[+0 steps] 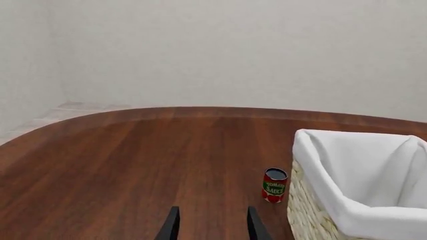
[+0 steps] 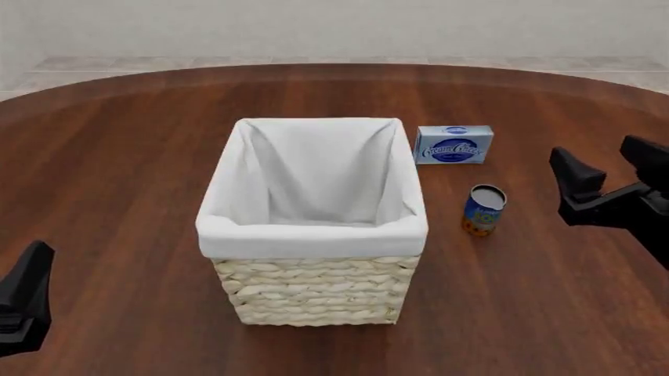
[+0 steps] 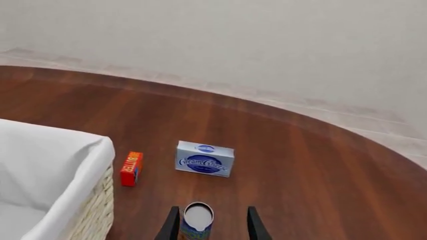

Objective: Pick up the alphabet soup and put it in the basket.

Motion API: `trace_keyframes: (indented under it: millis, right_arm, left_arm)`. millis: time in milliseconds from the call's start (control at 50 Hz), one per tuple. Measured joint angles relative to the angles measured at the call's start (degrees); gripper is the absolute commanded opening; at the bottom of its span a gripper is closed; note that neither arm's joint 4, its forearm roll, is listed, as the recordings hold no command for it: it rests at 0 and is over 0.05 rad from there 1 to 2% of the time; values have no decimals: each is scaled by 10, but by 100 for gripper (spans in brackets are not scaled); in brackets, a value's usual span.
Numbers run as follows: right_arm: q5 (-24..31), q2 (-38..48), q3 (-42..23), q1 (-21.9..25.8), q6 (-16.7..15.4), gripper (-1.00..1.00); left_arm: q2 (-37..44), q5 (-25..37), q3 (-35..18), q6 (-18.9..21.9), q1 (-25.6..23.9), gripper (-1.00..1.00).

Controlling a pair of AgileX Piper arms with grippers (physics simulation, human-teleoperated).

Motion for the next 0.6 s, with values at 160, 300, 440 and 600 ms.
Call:
trace_keyframes:
  millis: [160, 300, 440, 600]
  right_arm:
    - [-14, 27, -8, 5, 4, 100]
    - [-27, 50, -13, 7, 7, 100]
    - [-40, 74, -16, 9, 11, 100]
    - [-51, 97, -20, 10, 14, 100]
  left_arm:
    - [0, 0, 0, -1, 0, 100]
    - [0, 0, 0, -2, 1, 100]
    - [0, 0, 0, -2, 1, 100]
    - [0, 0, 0, -2, 1, 100]
